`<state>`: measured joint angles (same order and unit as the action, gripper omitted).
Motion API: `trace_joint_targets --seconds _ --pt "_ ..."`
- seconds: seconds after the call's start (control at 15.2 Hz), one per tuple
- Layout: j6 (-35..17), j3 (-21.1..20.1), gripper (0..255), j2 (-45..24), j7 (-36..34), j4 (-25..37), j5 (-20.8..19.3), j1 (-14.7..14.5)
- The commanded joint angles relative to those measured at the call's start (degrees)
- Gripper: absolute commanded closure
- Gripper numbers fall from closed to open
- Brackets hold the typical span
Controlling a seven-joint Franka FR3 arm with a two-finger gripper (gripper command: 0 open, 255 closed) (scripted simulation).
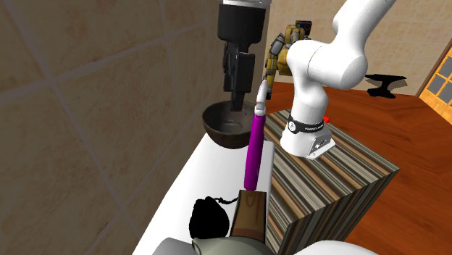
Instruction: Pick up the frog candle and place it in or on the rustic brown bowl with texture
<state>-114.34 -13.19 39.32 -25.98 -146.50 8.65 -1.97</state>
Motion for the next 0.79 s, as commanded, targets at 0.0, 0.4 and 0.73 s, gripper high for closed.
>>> trace_joint_targets --seconds 0.0,0.4,0.73 --pt "-4.4 -3.1 0 -2.6 -4.3 -0.5 0.8 0.1" --pt "-16.7 -12.7 0 -13.1 -17.9 0.8 -0.2 2.7" --pt "-25.3 -21.6 0 -24.6 -32.7 5.1 -7.8 7.8"
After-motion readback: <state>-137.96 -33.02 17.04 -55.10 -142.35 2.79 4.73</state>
